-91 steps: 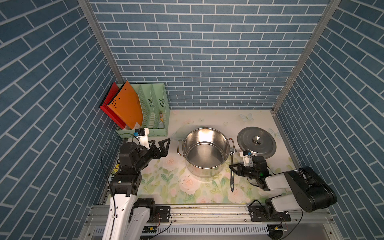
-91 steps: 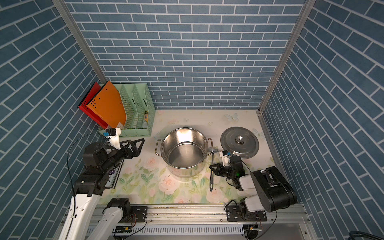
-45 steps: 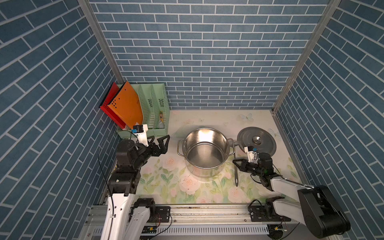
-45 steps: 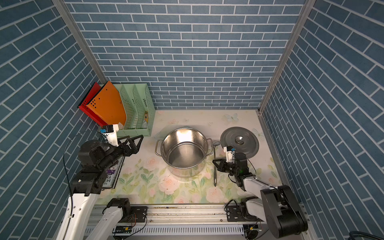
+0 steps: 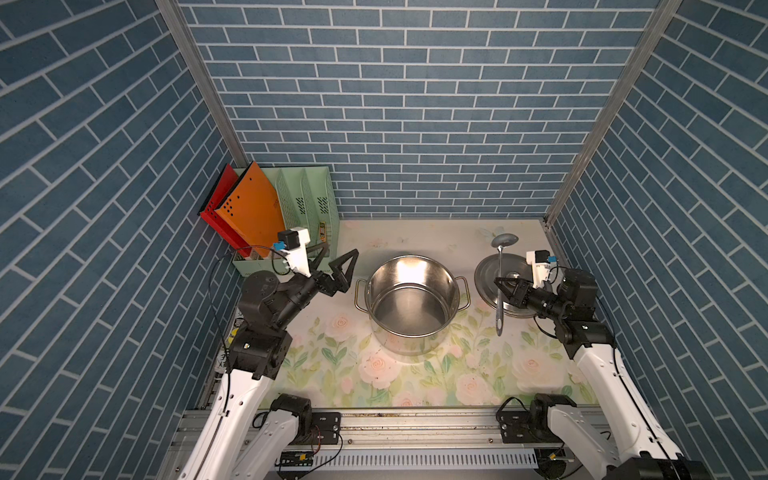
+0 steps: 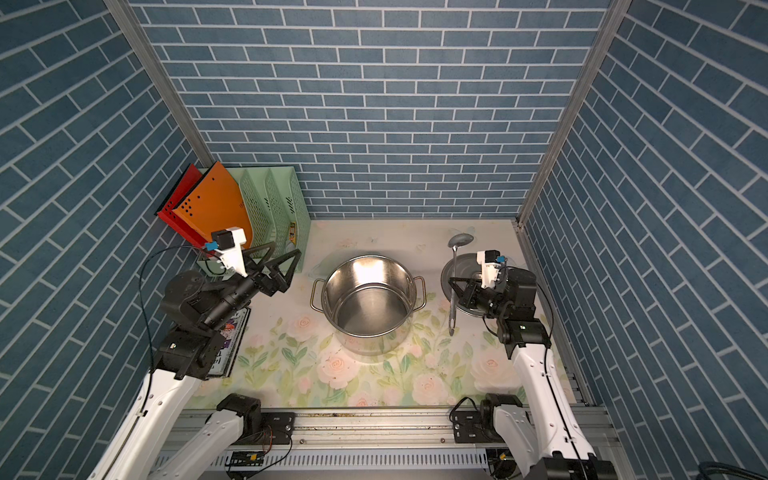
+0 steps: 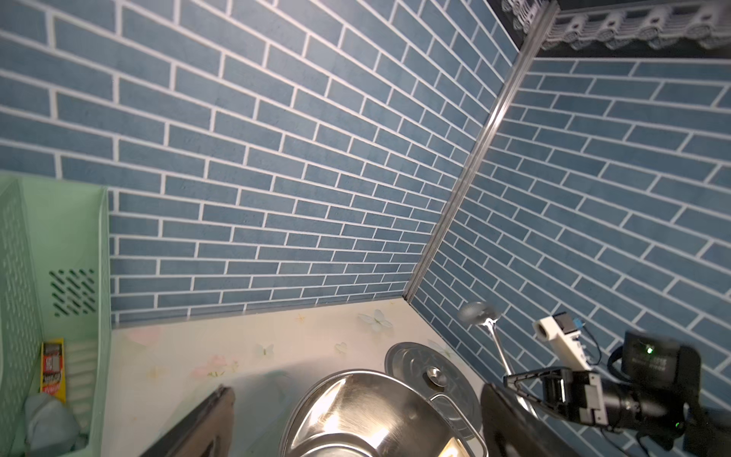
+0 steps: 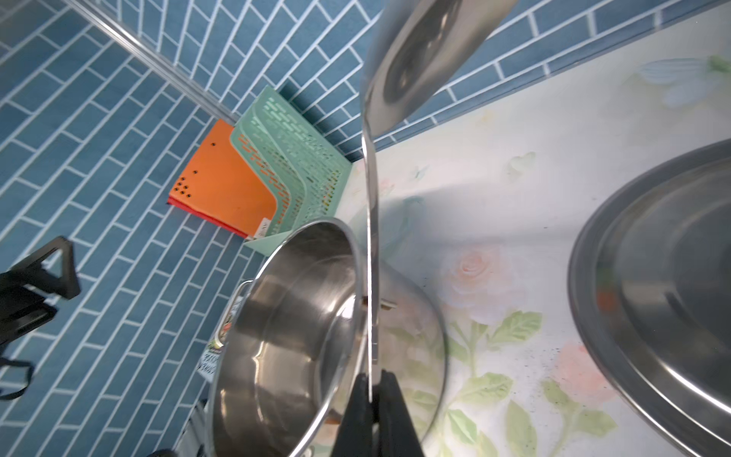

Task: Stir the soup with a spoon
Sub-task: Pick up the spoon from the center of the board.

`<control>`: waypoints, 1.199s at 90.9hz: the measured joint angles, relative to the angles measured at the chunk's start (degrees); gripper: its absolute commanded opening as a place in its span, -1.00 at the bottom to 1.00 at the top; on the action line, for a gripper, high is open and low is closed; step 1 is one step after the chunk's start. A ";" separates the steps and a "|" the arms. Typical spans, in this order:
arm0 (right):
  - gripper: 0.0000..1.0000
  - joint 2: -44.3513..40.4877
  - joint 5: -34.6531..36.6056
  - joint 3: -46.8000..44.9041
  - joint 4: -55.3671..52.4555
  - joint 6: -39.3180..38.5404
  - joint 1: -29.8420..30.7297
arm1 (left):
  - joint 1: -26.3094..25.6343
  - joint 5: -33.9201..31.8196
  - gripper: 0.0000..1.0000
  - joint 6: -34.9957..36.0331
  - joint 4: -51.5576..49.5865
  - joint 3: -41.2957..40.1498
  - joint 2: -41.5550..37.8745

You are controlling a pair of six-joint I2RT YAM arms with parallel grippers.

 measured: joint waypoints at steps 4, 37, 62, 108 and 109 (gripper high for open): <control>-1.00 0.00 -3.06 1.51 -1.25 0.07 0.02 | -5.31 -2.93 0.99 4.15 1.95 0.28 1.33; -1.00 -1.11 -16.00 3.41 -4.92 9.49 10.69 | -34.49 -18.88 0.87 70.29 23.67 -9.57 16.35; -1.00 -1.11 -16.22 2.49 -1.64 18.36 17.81 | -40.39 -20.61 0.62 98.97 28.02 -10.10 18.29; -1.00 0.15 -14.62 2.08 5.16 27.36 22.14 | -52.96 -27.26 0.18 119.08 29.14 -11.15 19.78; -1.00 0.15 -14.53 2.08 5.33 27.65 22.16 | -53.42 -27.41 0.16 119.16 29.20 -11.39 19.76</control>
